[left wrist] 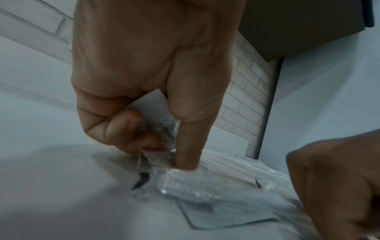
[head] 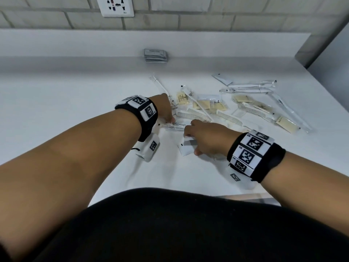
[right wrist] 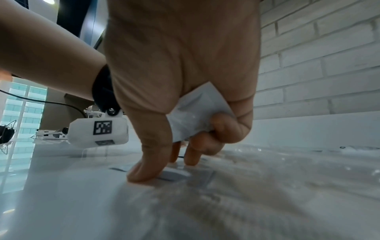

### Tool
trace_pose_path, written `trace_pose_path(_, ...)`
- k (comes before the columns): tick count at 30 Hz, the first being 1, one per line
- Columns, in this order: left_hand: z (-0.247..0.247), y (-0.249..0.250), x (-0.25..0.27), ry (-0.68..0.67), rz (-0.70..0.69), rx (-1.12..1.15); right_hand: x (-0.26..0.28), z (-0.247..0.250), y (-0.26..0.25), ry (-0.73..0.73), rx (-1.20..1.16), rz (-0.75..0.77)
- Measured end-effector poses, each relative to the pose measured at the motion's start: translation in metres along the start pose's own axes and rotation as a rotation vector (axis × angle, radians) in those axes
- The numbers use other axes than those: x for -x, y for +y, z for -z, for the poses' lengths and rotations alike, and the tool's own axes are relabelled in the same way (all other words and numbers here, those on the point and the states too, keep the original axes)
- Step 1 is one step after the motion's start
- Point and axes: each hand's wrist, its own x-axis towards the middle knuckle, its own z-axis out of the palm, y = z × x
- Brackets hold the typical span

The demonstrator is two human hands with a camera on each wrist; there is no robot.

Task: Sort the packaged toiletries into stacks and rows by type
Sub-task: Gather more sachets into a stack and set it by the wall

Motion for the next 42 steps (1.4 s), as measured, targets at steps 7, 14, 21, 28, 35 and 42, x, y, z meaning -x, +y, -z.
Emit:
trace_pose_path(7, 0.002, -0.021, 0.007, -0.136, 0.044, 0.275, -0.005, 0.005, -0.004, -0.059, 0.068, -0.020)
trace_pose_path(14, 0.007, -0.025, 0.011, 0.001, 0.038, 0.623, -0.008, 0.003, 0.000, -0.028, -0.036, -0.040)
trace_pose_path(21, -0.001, 0.009, 0.019, 0.095, -0.169, 0.198, -0.011, 0.004, -0.002, -0.069, 0.094, 0.003)
trace_pose_path(28, -0.013, 0.018, 0.016, 0.167, -0.139, 0.009, 0.016, 0.020, 0.026, 0.013, -0.074, 0.085)
trace_pose_path(35, -0.019, 0.020, 0.019, 0.110, -0.118, -0.108, 0.021, 0.056, 0.104, 0.188, -0.522, -0.172)
trace_pose_path(42, -0.022, 0.036, 0.025, 0.077, 0.029, -0.141, -0.031, 0.067, 0.140, 0.289, -0.404, -0.186)
